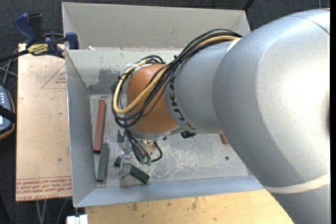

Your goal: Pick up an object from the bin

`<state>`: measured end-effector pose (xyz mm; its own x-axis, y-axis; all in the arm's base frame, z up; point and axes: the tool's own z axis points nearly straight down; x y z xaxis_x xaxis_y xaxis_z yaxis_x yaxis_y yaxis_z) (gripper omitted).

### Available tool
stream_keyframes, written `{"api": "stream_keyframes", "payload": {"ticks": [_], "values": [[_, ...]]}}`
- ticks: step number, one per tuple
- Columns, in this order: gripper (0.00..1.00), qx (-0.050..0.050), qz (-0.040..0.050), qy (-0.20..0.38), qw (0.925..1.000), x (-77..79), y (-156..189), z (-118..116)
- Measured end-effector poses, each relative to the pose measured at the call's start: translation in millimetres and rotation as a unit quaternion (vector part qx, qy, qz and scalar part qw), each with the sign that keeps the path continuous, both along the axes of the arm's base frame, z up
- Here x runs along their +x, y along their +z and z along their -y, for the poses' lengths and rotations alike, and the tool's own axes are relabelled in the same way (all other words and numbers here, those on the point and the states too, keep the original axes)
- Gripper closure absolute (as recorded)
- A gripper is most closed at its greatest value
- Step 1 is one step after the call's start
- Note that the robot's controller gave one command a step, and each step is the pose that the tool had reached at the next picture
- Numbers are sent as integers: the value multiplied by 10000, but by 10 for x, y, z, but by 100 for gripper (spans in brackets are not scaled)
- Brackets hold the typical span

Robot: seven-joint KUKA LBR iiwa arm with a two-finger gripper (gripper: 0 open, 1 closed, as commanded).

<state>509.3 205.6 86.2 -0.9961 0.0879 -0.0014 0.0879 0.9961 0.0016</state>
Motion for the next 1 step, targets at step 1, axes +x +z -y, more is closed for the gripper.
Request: {"api": "stream_keyframes", "payload": {"ticks": [1], "values": [[100,-6,-5,1255,9921,-71,-161,719]]}}
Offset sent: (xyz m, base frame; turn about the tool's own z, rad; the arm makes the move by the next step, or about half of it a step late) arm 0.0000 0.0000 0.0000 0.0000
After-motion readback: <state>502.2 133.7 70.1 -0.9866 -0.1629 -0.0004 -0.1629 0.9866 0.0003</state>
